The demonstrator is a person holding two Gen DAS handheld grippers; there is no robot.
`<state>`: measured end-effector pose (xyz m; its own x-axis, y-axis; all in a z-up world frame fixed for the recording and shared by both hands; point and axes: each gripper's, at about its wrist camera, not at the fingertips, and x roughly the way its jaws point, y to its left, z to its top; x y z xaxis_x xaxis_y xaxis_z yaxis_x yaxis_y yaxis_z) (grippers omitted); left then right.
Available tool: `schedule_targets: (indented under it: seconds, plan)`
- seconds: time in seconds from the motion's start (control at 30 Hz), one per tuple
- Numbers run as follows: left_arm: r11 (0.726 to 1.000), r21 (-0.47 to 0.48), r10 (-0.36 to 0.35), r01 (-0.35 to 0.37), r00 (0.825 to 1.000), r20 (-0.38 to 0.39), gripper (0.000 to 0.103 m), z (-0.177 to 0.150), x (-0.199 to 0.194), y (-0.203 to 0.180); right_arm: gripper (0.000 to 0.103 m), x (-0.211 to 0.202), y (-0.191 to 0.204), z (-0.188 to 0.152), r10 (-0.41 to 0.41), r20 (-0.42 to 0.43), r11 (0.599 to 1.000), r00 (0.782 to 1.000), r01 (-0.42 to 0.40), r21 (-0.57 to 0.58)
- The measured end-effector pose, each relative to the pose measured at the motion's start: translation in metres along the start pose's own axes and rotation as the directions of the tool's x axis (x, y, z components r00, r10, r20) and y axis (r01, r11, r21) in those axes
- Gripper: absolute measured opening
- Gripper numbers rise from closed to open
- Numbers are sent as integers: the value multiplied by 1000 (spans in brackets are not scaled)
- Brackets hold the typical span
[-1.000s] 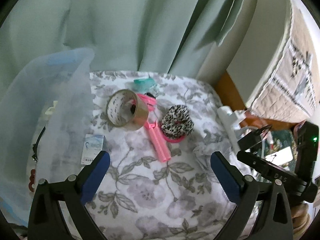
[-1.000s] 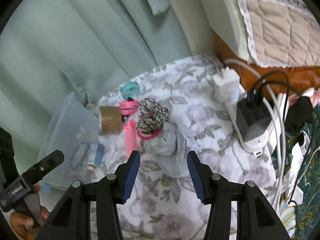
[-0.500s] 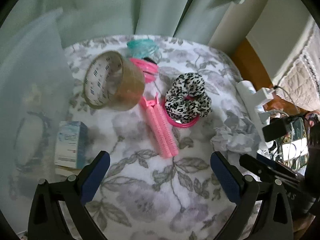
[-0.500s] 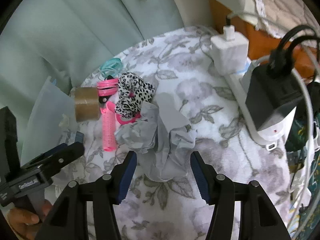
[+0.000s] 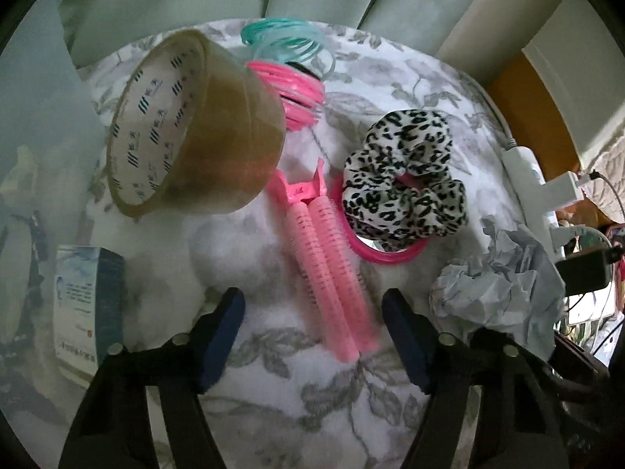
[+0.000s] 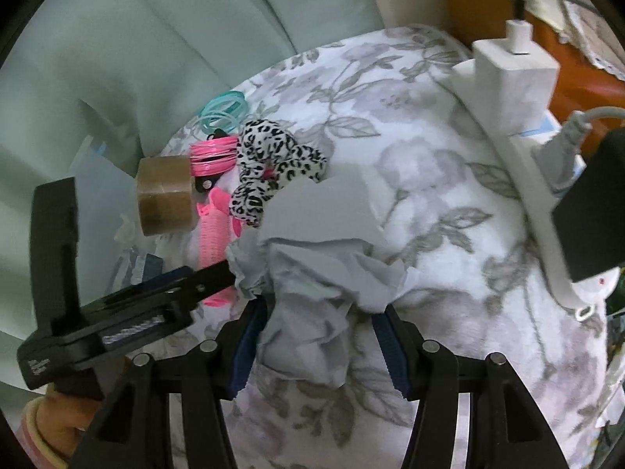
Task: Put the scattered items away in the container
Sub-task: 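Grasp the crumpled white paper with the right tool while the left tool grasps the pink hair roller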
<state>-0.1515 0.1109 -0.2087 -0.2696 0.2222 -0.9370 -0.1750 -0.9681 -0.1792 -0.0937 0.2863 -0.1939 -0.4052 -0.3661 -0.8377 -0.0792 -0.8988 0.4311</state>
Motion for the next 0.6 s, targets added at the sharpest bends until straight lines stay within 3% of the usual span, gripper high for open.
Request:
schedule_targets:
  seconds: [0.2,0.37,0.47,0.6]
  plan:
    - [1000,-2,6,-6,1000,18,57,3,0,1,59,8,5,2,-3,-19,1000,1000,3,10]
    - [999,0,-36,36,999,27,32,0,-2,-2,55,1,5,1,-12,-13,1000,1000,12,25]
    - [999,-2,-41,41,999,32,29,-6,-9,-1,47,-3,4,-1,-13,-7,999,1000,13,36]
    - [999,-5,-46,47,998,38,28,-15,-19,0,46,-13,5,-5,-22,3,999,1000,22,42]
